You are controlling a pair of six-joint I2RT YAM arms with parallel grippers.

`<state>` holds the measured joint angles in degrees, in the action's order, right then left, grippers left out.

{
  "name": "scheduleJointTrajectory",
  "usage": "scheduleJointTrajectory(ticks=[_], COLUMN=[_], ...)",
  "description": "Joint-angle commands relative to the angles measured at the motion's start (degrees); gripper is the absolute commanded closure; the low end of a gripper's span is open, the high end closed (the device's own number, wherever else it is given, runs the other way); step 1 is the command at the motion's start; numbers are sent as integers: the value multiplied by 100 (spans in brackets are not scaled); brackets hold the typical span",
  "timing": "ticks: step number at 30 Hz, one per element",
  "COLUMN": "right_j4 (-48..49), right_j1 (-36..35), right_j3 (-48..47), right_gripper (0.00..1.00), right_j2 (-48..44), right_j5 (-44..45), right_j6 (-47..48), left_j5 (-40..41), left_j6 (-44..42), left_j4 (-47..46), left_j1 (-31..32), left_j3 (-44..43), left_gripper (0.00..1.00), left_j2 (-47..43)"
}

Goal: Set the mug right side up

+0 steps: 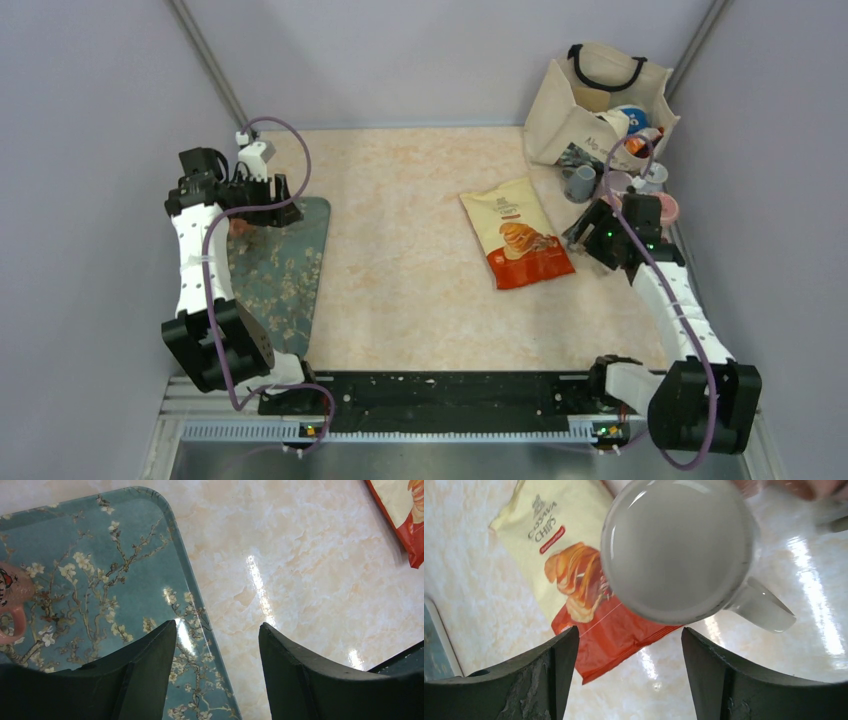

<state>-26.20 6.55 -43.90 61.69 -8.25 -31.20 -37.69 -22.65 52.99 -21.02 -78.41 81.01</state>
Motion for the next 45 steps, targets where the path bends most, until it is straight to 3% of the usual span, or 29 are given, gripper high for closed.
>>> scheduleJointTrajectory(ticks=[1, 6, 13, 16, 19, 21, 26, 32, 45], right_j4=[11, -228, -1164, -671, 569, 1065, 365, 1039, 2129], right_j1=[-606, -838, -839, -839, -839, -815, -195, 208, 216], right_j3=[-13, -188, -977, -705, 190, 625, 746, 795, 1292], right_gripper=[26, 26, 23, 17, 15, 15, 15, 21, 28], right_j2=[37, -4, -164, -536, -1363, -1795, -1736, -999, -75], right_j5=[239, 117, 765, 1220, 1391, 1516, 644, 40, -71], right_j6=[-214, 2, 1386, 2914, 4890, 5478, 5854, 5590, 5690], left_j5=[-176, -169, -237, -279, -244, -244, -463, -540, -519], left_j6=[-12, 30, 9, -46, -117, -126, -86, -33, -64], left_j4=[-131, -95, -67, -56, -61, -90, -187, -226, -264], left_j1=[25, 35, 70, 84, 80, 81, 80, 80, 80], left_j3=[4, -74, -164, -203, -206, -193, -161, -183, -13], left_gripper=[34, 34, 34, 34, 34, 34, 34, 34, 34], left_j2=[-170, -92, -15, -29, -78, -122, -190, -249, -453])
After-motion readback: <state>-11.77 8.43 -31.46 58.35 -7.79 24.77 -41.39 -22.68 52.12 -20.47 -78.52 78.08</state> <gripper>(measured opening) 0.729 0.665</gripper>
